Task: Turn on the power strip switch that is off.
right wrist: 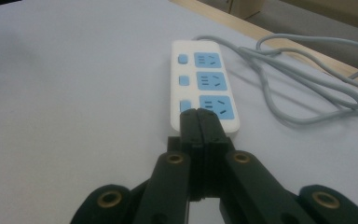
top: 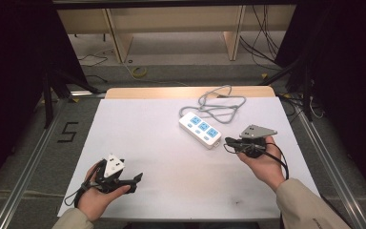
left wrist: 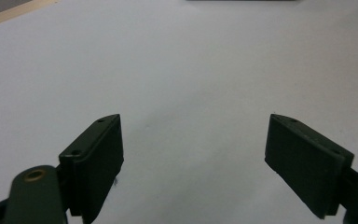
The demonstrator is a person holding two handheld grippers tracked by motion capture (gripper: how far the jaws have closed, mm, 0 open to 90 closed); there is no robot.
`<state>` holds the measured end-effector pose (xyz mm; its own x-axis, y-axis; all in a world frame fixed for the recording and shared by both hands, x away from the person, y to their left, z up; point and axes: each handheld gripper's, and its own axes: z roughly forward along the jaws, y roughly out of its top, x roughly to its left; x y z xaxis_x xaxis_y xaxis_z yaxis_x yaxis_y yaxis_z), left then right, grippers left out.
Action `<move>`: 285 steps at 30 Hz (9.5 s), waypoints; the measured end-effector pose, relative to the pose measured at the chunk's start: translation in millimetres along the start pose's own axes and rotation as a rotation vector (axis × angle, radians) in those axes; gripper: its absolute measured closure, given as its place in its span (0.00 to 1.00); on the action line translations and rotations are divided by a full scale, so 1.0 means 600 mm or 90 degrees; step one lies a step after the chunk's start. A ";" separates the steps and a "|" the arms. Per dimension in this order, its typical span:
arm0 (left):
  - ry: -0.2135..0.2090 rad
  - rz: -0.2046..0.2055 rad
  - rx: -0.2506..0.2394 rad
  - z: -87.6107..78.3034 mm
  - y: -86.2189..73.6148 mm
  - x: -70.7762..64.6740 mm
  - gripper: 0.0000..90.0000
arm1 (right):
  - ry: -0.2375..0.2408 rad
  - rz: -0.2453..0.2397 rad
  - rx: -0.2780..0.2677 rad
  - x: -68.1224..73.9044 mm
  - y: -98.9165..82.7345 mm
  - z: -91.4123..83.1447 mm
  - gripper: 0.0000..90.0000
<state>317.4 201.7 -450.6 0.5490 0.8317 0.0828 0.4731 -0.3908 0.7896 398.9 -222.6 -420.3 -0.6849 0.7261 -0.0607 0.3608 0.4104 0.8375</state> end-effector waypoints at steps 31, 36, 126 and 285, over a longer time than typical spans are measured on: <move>-0.009 -0.005 0.003 0.003 0.000 0.000 0.22 | -0.005 -0.008 0.035 -0.006 0.036 0.068 1.00; -0.009 -0.005 0.003 0.003 0.000 0.000 0.22 | -0.005 -0.011 0.038 -0.005 0.044 0.080 1.00; -0.010 0.004 0.003 0.006 0.002 0.001 0.23 | 0.009 0.010 0.113 -0.014 0.116 0.229 1.00; -0.020 0.009 0.002 0.009 0.007 -0.003 0.23 | 0.031 0.025 0.264 -0.006 0.164 0.320 1.00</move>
<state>322.3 196.2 -450.7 0.5766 0.8135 0.0752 0.4669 -0.4037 0.7868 558.4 -79.4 -442.0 -0.6914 0.7224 0.0014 0.6047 0.5777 0.5482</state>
